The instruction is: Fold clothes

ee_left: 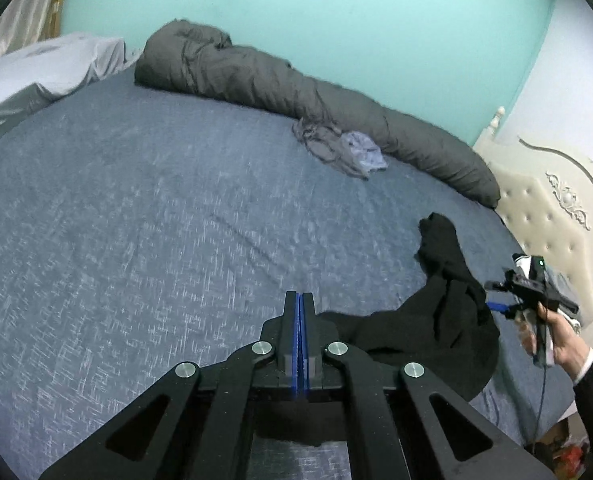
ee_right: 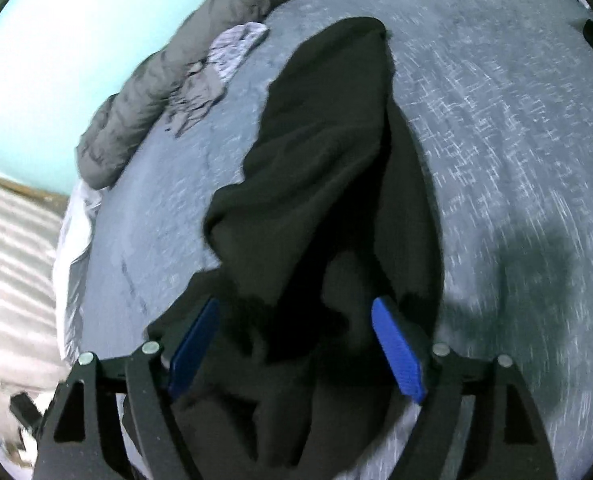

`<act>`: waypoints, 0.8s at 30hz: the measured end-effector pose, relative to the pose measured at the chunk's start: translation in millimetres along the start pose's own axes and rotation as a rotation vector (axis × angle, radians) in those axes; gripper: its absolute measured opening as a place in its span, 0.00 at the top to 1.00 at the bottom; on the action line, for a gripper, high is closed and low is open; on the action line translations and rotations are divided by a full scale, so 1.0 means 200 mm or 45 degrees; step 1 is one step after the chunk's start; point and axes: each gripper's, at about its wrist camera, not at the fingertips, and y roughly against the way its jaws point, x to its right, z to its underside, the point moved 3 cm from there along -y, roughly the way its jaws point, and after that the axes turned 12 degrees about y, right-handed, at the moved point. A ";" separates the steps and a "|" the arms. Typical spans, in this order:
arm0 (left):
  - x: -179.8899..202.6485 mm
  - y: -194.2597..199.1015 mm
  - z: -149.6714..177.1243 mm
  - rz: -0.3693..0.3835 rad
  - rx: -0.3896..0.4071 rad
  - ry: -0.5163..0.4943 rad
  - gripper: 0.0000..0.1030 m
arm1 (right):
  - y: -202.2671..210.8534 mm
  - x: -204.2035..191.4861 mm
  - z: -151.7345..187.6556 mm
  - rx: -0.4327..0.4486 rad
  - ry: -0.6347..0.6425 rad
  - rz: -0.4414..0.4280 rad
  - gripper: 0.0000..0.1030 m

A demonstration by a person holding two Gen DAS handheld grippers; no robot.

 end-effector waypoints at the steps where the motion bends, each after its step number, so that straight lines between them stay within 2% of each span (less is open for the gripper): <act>1: -0.02 -0.03 0.01 0.009 -0.029 0.010 1.00 | -0.03 0.01 -0.02 -0.004 -0.014 0.015 0.23; 7: -0.04 -0.30 0.12 -0.045 -0.212 -0.024 0.96 | -0.20 0.01 -0.07 -0.094 0.061 0.081 0.25; 8: -0.04 -0.34 0.14 -0.052 -0.232 -0.023 0.91 | -0.22 0.01 -0.06 -0.100 0.092 0.093 0.30; 10: -0.05 -0.41 0.18 -0.065 -0.271 -0.020 0.81 | -0.24 -0.02 -0.04 -0.100 0.153 0.122 0.55; 11: -0.05 -0.44 0.19 -0.073 -0.284 -0.015 0.78 | -0.25 -0.02 -0.03 -0.091 0.172 0.135 0.59; 12: -0.06 -0.45 0.20 -0.082 -0.290 -0.006 0.76 | -0.24 -0.03 -0.02 -0.078 0.188 0.132 0.69; 13: -0.07 -0.47 0.21 -0.091 -0.295 0.003 0.69 | -0.22 -0.04 -0.01 -0.065 0.201 0.133 0.78; 14: -0.08 -0.48 0.21 -0.100 -0.301 0.013 0.62 | -0.20 -0.05 -0.01 -0.052 0.214 0.135 0.81; 19: -0.09 -0.54 0.24 -0.131 -0.328 0.020 0.61 | 0.08 -0.08 -0.01 0.102 0.254 0.105 0.86; 24: -0.08 -0.59 0.25 -0.162 -0.349 0.004 0.59 | 0.43 -0.07 0.08 0.231 0.260 0.086 0.87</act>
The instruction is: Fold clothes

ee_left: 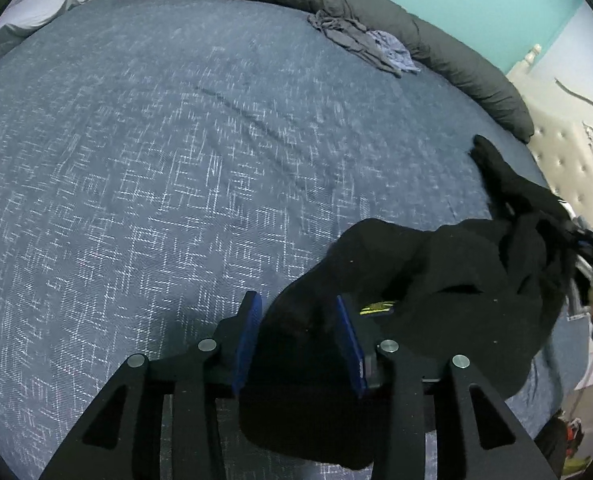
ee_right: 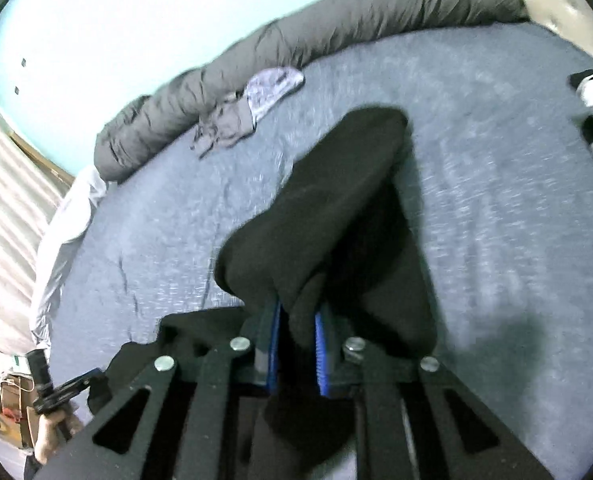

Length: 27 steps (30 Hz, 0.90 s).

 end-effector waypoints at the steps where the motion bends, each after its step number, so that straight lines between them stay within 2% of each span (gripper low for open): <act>1: 0.00 -0.01 0.00 -0.009 -0.002 -0.003 0.59 | 0.05 0.01 0.01 0.013 -0.003 0.009 0.87; 9: 0.02 -0.02 0.00 -0.010 -0.020 -0.013 0.59 | 0.36 0.15 0.28 0.089 -0.112 0.063 0.87; 11: 0.03 0.00 -0.01 -0.014 -0.008 -0.015 0.59 | 0.36 0.19 0.38 0.052 -0.155 0.121 0.87; 13: 0.04 0.01 -0.03 -0.019 -0.006 -0.022 0.59 | 0.28 0.22 0.50 -0.059 -0.175 0.204 0.86; 15: 0.06 0.03 -0.05 -0.021 -0.004 -0.034 0.59 | 0.23 0.26 0.57 -0.113 -0.222 0.241 0.84; 17: 0.09 0.04 -0.08 -0.022 -0.002 -0.049 0.57 | 0.27 0.26 0.56 -0.095 -0.249 0.305 0.79; 19: 0.12 0.03 -0.12 -0.021 -0.001 -0.064 0.50 | 0.31 0.25 0.55 -0.064 -0.260 0.370 0.65; 22: 0.17 0.00 -0.17 -0.014 -0.014 -0.080 0.47 | 0.46 0.18 0.48 0.079 -0.239 0.459 0.64; 24: 0.20 -0.04 -0.19 -0.013 -0.042 -0.090 0.47 | 0.51 0.13 0.41 0.169 -0.223 0.418 0.62; 27: 0.24 -0.13 -0.23 -0.018 -0.086 -0.101 0.46 | 0.46 0.03 0.34 0.209 -0.183 0.310 0.60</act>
